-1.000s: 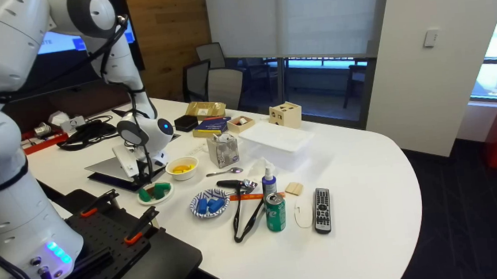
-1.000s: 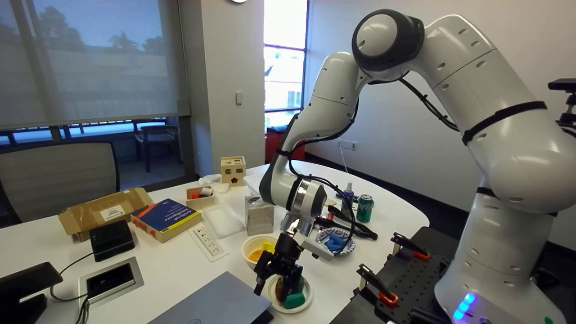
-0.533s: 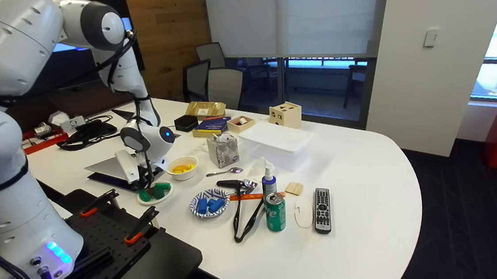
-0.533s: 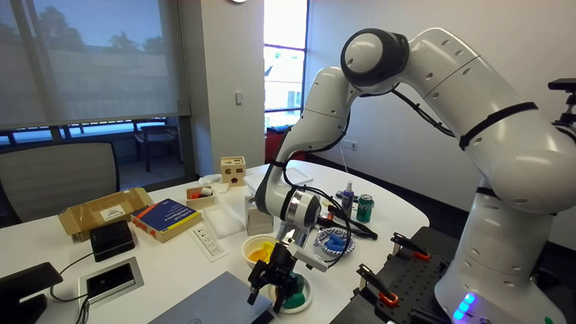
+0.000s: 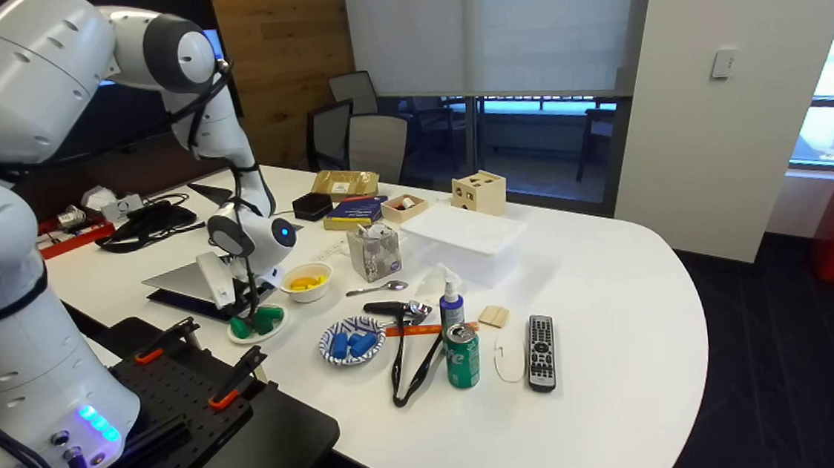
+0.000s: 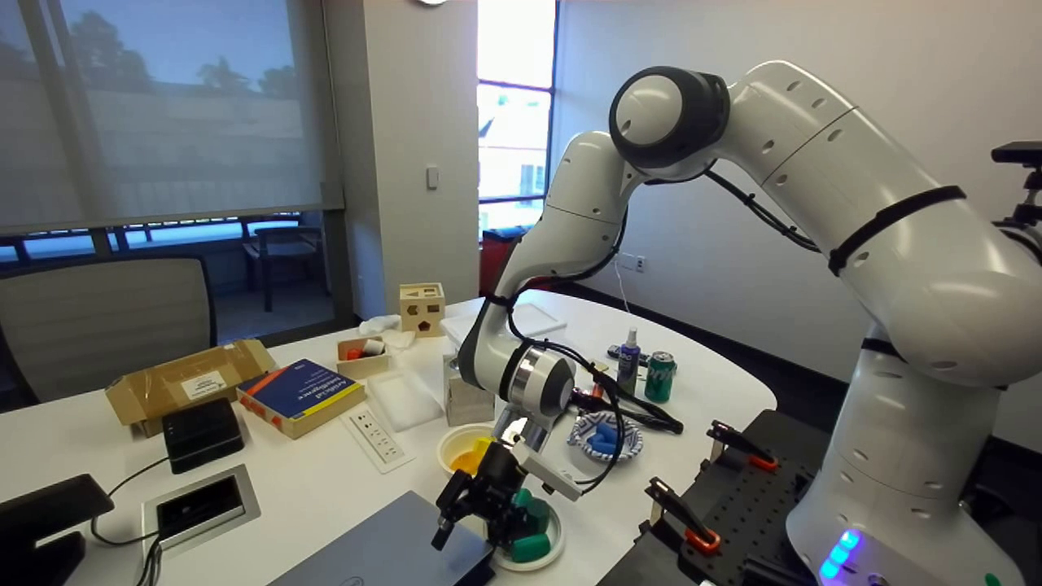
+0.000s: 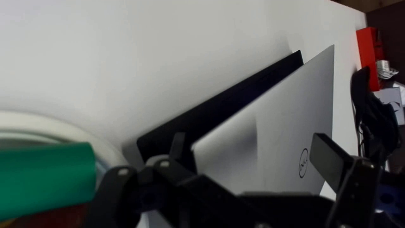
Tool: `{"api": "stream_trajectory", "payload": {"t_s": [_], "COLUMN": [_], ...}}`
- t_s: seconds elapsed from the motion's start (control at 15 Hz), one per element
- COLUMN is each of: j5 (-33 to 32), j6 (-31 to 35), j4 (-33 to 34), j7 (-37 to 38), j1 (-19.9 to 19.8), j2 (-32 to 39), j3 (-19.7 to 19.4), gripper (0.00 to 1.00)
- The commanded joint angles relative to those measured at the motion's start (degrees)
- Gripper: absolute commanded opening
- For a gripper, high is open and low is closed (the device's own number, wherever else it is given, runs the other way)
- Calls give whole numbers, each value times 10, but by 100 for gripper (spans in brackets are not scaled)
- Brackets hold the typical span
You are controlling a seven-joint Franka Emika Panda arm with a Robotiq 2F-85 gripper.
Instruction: Open the laptop
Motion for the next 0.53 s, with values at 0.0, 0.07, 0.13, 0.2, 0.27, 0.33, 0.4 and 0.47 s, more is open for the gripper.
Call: {"api": "stream_trajectory", "payload": {"t_s": [0.0,0.07,0.13,0.2,0.27,0.33,0.4,0.47], "j5": [31,36,39,43,44,46,48,51], "j6": [-44,-51,-59,-66,-77,-86,-98,-106], "j4": [0,-3,-5,-8,-9,-12,-16,-20], "j7": [-38,-46,-54,-62,-71,-78,-89,-102], "j1": [1,2,3,2,1,2,0,0], "j2": [-8,-11,-13,-16,-18,-20,-24,-30], "j3": [-10,-12,-14,-16,-19,-21,-23,-24], "gripper": [100,100,100,100,100,100,100,100]}}
